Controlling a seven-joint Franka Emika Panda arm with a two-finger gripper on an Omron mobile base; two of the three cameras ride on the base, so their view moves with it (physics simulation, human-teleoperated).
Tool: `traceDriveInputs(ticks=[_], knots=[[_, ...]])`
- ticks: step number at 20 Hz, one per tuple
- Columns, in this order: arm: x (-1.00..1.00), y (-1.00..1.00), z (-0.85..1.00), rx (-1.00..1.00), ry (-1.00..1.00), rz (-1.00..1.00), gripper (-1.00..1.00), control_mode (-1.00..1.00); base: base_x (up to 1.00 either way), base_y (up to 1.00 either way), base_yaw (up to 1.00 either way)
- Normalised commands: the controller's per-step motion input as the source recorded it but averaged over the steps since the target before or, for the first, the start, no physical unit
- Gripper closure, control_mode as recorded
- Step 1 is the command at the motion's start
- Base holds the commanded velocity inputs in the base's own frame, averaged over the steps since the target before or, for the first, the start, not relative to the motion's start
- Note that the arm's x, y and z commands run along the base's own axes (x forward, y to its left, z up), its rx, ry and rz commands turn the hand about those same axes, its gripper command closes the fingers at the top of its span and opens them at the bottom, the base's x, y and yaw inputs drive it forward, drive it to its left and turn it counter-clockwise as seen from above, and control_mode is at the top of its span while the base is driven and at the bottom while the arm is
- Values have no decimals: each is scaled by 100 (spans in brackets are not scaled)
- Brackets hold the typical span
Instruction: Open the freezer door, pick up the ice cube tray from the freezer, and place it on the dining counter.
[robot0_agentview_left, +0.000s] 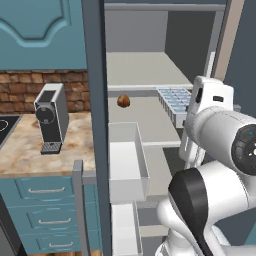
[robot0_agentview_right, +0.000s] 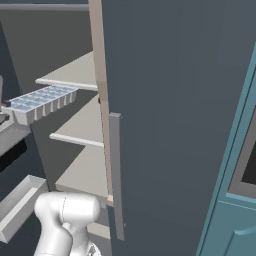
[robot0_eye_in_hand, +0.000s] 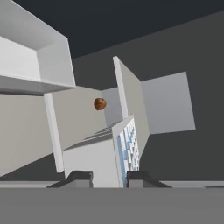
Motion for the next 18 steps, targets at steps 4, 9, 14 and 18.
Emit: traceDriveInputs(ticks=[4, 9, 14, 18], knots=[[-23, -8, 0, 0, 0, 0, 100, -100, 0, 0, 0], [-11, -16, 0, 0, 0, 0, 100, -100, 0, 0, 0], [0, -17, 0, 0, 0, 0, 100, -100, 0, 0, 0], [-2, -8, 0, 0, 0, 0, 100, -100, 0, 0, 0]])
